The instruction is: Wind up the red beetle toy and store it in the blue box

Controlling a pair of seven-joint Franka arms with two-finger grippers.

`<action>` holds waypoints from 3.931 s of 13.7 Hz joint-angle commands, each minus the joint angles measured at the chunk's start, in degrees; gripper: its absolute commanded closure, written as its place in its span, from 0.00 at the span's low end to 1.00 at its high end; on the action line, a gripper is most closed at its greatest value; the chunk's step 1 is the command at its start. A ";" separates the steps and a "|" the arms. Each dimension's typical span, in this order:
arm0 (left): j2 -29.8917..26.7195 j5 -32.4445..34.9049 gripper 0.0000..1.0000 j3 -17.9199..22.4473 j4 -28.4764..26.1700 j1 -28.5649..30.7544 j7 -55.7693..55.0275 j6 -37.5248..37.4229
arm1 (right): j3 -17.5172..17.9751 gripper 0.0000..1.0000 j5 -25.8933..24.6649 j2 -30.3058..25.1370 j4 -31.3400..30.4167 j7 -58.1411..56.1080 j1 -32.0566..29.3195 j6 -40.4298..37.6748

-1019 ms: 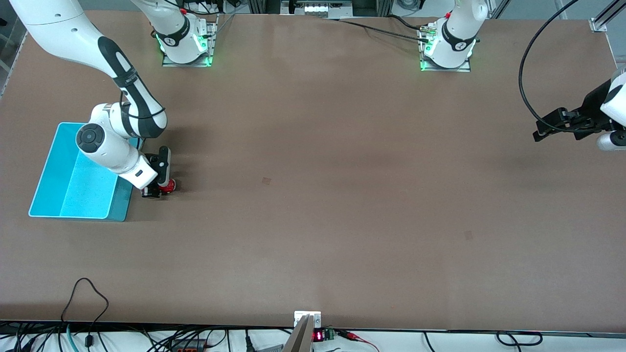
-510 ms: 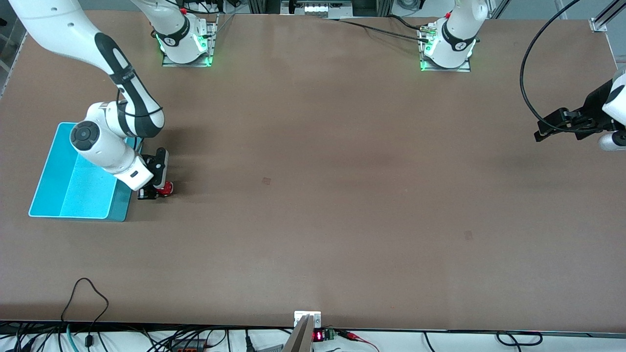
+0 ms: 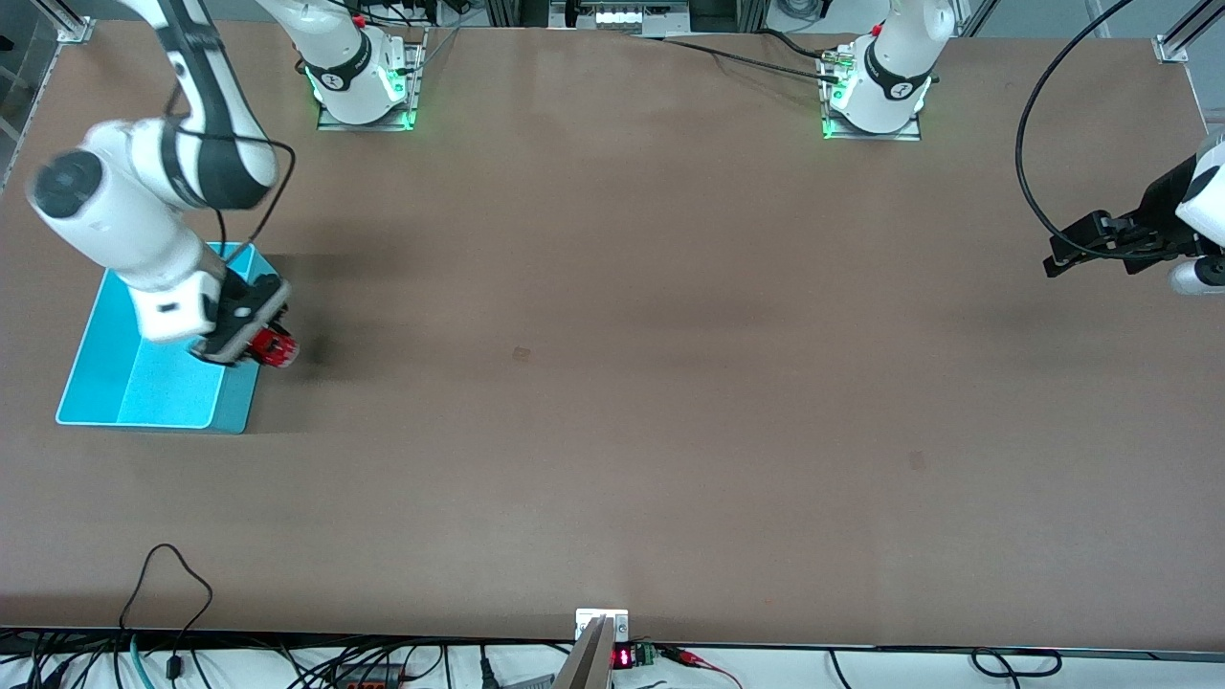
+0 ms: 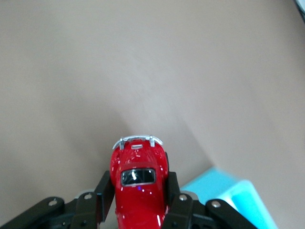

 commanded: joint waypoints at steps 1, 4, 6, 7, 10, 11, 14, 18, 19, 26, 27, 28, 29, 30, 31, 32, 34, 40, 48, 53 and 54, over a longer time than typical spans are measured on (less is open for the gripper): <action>-0.40 -0.62 0.00 -0.01 0.42 0.29 0.43 -0.49 | -5.97 1.00 0.97 -2.07 -0.54 9.95 -1.70 -3.07; -0.31 -0.62 0.00 -0.01 0.42 0.29 0.43 -0.58 | -13.10 1.00 4.56 -0.85 -0.63 16.11 -1.87 -7.18; -0.31 -0.62 0.00 0.17 0.42 0.29 0.43 -0.49 | -15.66 1.00 4.66 1.52 -0.63 19.54 -1.87 -7.55; -0.31 -0.62 0.00 0.17 0.42 0.29 0.43 -0.49 | -15.84 1.00 4.66 3.18 -0.45 22.77 -2.31 -7.03; -0.31 -0.62 0.00 -0.10 0.51 0.21 0.43 -0.23 | -15.93 1.00 4.57 9.06 0.42 29.99 -3.45 -4.22; -0.31 -0.62 0.00 -0.18 0.51 0.21 0.43 -0.23 | -16.54 1.00 4.57 11.35 1.30 31.67 -3.72 -3.86; -0.31 -0.62 0.00 -0.10 0.51 0.29 0.43 -0.23 | -18.12 1.00 4.57 16.19 3.15 33.25 -3.89 -3.68; -0.31 -0.62 0.00 0.08 0.51 0.29 0.43 -0.32 | -18.92 1.00 4.57 19.28 3.41 34.06 -4.51 -3.60; -0.31 -0.62 0.00 -0.01 0.51 0.29 0.43 -0.32 | -18.92 0.99 4.49 19.63 3.41 34.06 -4.77 -3.42; -0.31 -0.62 0.00 -0.10 0.51 0.29 0.43 -0.41 | -18.92 0.00 3.87 18.41 4.29 31.60 -5.04 -3.86; -0.31 -0.62 0.00 -0.10 0.51 0.29 0.43 -0.32 | -18.83 0.00 3.87 17.97 5.77 31.68 -4.60 -4.82; -0.31 -0.62 0.00 -0.10 0.51 0.29 0.43 -0.32 | -18.74 0.00 3.87 17.18 7.35 31.68 -4.25 -7.18; -0.31 -0.62 0.00 -0.10 0.51 0.21 0.43 -0.32 | -18.48 0.00 3.87 15.95 10.15 31.77 -4.16 -11.03; -0.31 -0.62 0.00 -0.10 0.59 0.21 0.43 -0.41 | -18.30 0.00 4.04 14.90 13.14 31.77 -4.16 -15.59; -0.40 -0.62 0.00 -0.10 0.51 0.21 0.43 -0.41 | -18.13 0.00 4.22 13.67 17.52 31.86 -3.81 -21.12; -0.40 -0.62 0.00 -0.18 0.59 0.21 0.43 -0.41 | -18.04 0.00 4.40 12.79 21.31 31.86 -3.29 -25.44; -0.40 -0.62 0.00 -0.18 0.59 0.21 0.43 -0.41 | -14.55 0.00 4.05 12.43 28.95 32.21 -3.02 -32.13; -0.31 -0.62 0.00 -0.10 0.59 0.21 0.43 -0.32 | -10.57 0.00 0.01 3.92 37.07 32.47 3.38 -46.72; -0.58 -0.70 0.00 -0.18 0.24 0.21 1.22 1.97 | -10.48 0.00 -0.44 -5.06 36.20 35.73 4.63 -55.01; -0.58 -0.70 0.00 -0.18 0.33 0.21 1.22 1.62 | -10.48 0.00 -0.26 -4.98 35.41 38.62 4.72 -55.01; -0.58 -0.70 0.00 -0.18 0.33 0.21 1.22 1.62 | -10.48 0.00 -0.26 -4.98 35.41 38.63 4.81 -55.01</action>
